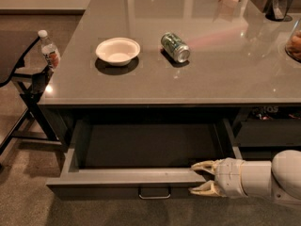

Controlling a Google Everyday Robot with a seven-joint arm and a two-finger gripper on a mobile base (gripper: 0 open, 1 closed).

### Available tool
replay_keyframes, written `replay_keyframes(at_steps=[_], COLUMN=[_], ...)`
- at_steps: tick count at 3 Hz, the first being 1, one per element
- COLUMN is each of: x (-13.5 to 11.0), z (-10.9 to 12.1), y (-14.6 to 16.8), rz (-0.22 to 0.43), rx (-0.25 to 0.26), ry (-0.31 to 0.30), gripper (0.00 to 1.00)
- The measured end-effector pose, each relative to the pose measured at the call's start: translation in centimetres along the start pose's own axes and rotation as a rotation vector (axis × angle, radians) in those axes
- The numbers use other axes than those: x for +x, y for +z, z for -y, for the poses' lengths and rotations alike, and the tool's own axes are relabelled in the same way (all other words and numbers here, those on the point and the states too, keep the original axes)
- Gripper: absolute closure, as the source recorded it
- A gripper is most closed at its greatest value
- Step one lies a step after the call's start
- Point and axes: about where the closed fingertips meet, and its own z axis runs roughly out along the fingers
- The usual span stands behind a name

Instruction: Open top drawer

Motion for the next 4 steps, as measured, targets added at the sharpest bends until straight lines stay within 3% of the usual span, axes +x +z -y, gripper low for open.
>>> replay_keyframes(at_steps=[2,3,4], x=[-0.09,-0.09,-0.10], z=[-0.18,-0.18,-0.18], y=[-0.23,-0.22,-0.22], rz=[0.001,0.001,0.001], rx=[0.002,0.002,0.002], ry=[0.001,0.001,0.001], gripper=[1.00,0.88,0.65])
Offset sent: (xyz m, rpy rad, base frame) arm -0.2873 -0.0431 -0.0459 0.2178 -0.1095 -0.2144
